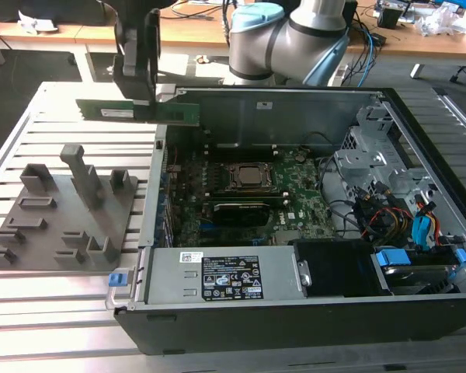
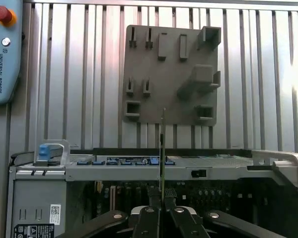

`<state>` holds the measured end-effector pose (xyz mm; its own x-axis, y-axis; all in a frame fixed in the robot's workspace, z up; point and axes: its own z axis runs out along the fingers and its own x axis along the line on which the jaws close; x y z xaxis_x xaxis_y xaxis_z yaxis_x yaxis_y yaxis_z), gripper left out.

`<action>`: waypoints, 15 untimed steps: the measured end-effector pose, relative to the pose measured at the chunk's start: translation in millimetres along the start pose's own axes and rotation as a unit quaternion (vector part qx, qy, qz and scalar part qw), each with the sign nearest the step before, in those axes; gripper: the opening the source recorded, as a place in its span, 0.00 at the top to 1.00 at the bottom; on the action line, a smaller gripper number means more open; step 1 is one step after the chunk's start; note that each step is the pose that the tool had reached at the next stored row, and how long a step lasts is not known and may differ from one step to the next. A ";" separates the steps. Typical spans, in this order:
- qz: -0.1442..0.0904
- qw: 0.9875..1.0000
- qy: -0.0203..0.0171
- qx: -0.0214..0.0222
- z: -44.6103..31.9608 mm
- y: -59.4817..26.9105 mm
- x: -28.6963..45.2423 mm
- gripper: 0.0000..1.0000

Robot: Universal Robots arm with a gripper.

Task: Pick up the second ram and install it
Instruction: 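Pick up the second ram and move it above second insertion slot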

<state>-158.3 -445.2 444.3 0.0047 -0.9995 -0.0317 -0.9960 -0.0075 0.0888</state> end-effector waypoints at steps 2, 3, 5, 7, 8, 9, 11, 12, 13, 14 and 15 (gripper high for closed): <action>0.000 1.000 0.000 0.000 -1.3 -14.8 0.0 0.86; 0.000 1.000 0.000 0.000 -2.0 -23.1 0.0 0.86; 0.000 1.000 0.000 0.000 -2.7 -29.6 0.1 0.86; 0.000 1.000 0.000 0.000 -4.0 -44.9 0.0 0.86; 0.000 1.000 0.000 0.000 -4.6 -51.4 0.0 0.86; 0.000 1.000 0.000 0.000 -5.0 -55.8 0.0 0.86; 0.000 1.000 0.000 0.000 -5.8 -65.0 0.0 0.86; 0.000 1.000 0.000 0.000 -6.1 -68.1 0.0 0.86; 0.000 1.000 0.000 0.000 -6.4 -72.6 0.0 0.86; 0.000 1.000 0.000 0.000 -7.2 -80.6 0.0 0.86; 0.000 1.000 0.000 0.000 -7.6 -85.6 0.0 0.86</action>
<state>-72.3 -444.8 444.3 0.0045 -0.9995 -0.0315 -0.9960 -0.0073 0.0889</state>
